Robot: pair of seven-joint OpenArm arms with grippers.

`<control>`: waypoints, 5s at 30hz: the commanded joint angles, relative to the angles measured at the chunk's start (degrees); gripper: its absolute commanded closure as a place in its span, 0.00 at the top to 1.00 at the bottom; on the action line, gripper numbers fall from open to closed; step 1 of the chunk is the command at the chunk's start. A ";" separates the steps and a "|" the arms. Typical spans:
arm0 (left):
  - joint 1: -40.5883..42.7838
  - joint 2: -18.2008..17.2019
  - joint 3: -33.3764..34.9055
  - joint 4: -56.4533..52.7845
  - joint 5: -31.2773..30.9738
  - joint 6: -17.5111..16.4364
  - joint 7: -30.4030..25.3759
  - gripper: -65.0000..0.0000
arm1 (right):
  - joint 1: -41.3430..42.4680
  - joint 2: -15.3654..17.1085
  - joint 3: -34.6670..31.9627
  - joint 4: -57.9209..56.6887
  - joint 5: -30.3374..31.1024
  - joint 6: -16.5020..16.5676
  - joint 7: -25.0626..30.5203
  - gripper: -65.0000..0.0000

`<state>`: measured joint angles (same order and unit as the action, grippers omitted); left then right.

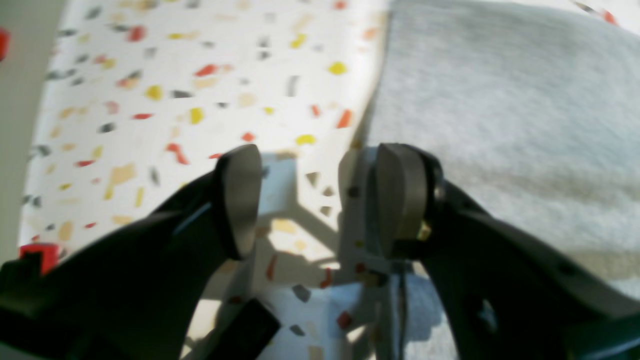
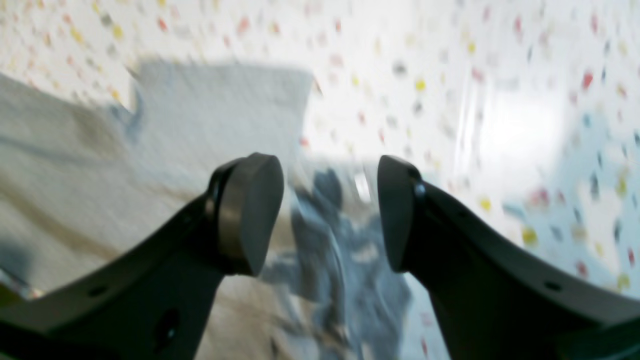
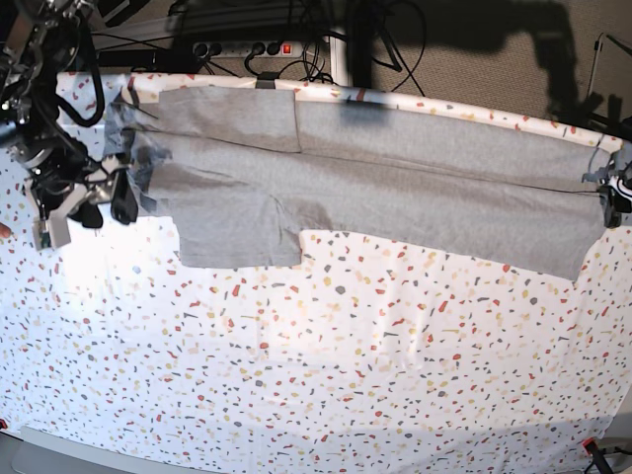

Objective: Fold the T-shirt properly
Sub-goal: 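Release the fold and move the right gripper to the shirt's sleeve end, then grasp the folded shirt end with the right gripper and fold it inward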

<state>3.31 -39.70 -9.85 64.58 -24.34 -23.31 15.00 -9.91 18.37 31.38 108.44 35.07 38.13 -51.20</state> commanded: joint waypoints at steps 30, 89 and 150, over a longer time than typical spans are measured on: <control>-0.76 4.81 -0.72 1.81 0.52 -0.20 -6.10 0.55 | 35.32 -2.43 -20.63 -49.55 -15.58 -0.61 2.38 0.53; -0.74 4.87 -0.72 1.79 0.55 -0.22 -6.93 0.55 | 45.72 -4.79 -33.33 -37.75 1.68 0.48 -18.78 0.00; -0.85 -1.88 -0.72 -6.32 -14.34 -10.01 0.50 0.55 | 10.16 -9.07 -15.85 -3.02 4.76 1.07 -22.16 0.52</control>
<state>3.18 -40.07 -9.93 57.56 -37.71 -33.19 16.80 -0.34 9.28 15.68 104.27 38.28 38.89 -74.02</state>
